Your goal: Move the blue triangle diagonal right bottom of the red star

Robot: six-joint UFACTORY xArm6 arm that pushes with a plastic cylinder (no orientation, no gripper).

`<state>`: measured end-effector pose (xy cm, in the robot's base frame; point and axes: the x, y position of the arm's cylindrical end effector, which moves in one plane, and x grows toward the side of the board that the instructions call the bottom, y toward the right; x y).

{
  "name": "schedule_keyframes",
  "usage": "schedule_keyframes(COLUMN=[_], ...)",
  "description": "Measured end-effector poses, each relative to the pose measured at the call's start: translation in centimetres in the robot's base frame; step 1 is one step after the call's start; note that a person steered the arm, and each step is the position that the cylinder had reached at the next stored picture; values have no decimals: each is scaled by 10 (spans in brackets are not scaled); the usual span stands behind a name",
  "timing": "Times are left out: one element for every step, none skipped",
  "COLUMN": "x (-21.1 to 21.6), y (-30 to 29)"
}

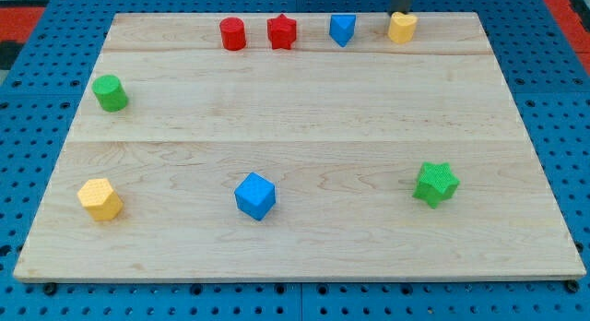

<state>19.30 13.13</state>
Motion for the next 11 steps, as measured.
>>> schedule_keyframes(x=[2, 12, 31, 23, 34, 69, 97, 111, 104, 88, 86], y=[-43, -42, -54, -59, -75, -122, -142, -121, -113, -112, -89])
